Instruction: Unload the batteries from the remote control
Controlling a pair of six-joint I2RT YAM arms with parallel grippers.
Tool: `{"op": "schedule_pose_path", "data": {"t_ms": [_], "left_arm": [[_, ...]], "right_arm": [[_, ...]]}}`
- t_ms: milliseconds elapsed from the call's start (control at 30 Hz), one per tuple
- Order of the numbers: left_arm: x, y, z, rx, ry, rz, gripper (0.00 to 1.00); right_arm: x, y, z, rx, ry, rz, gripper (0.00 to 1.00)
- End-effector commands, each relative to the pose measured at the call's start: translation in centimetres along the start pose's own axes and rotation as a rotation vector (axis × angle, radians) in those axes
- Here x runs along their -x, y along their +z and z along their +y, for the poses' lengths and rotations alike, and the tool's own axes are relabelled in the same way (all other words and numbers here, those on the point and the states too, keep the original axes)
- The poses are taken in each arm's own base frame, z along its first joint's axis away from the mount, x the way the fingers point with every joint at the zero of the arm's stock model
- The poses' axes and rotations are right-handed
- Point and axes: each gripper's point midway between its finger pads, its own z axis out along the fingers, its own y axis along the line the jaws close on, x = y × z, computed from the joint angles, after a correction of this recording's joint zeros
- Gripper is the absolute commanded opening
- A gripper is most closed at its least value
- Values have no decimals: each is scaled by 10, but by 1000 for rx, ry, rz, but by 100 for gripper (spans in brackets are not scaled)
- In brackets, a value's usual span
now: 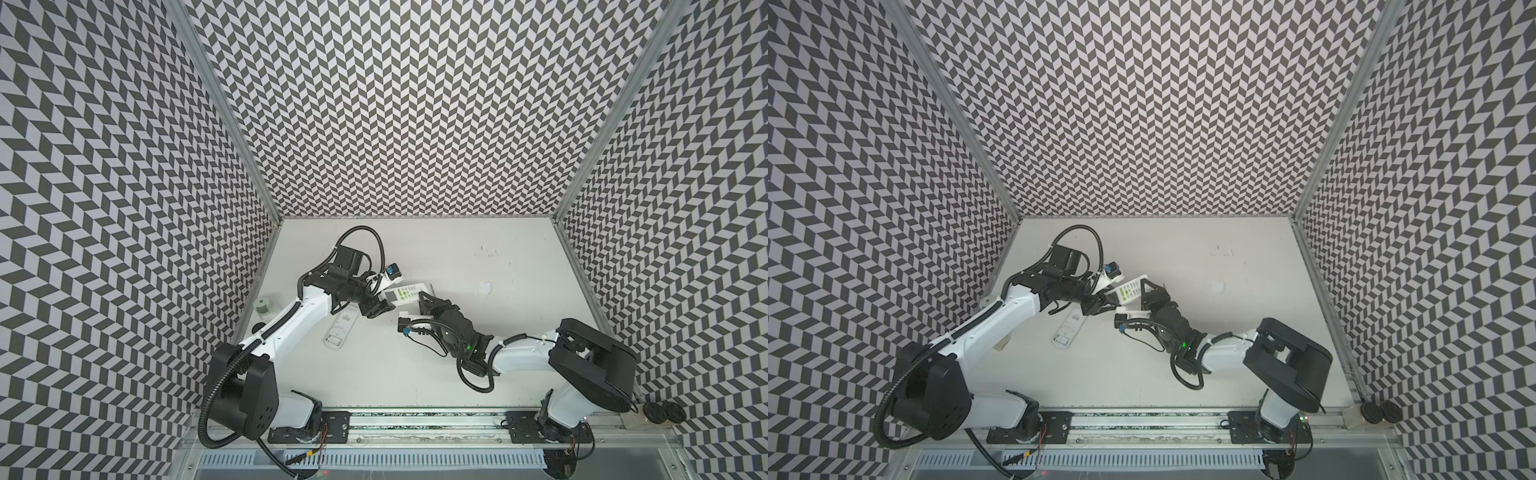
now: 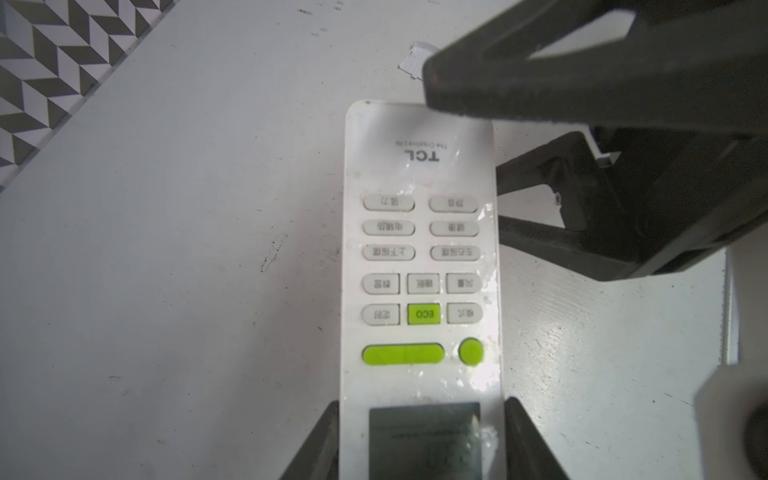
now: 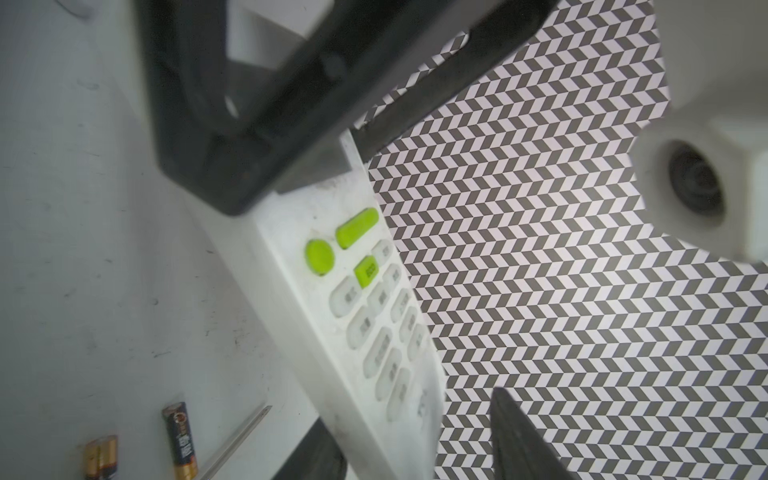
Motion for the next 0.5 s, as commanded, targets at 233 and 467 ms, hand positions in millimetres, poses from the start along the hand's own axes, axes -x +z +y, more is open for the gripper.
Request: {"op": "schedule_pose_path", "data": {"t_ms": [233, 467], "left_arm": [[1, 0, 2, 25, 53, 10, 42], [-3, 0, 6, 49, 58, 22, 61]], "right_arm": [[1, 1, -6, -34, 39, 10, 11], [-4, -3, 1, -4, 86, 13, 7]]}}
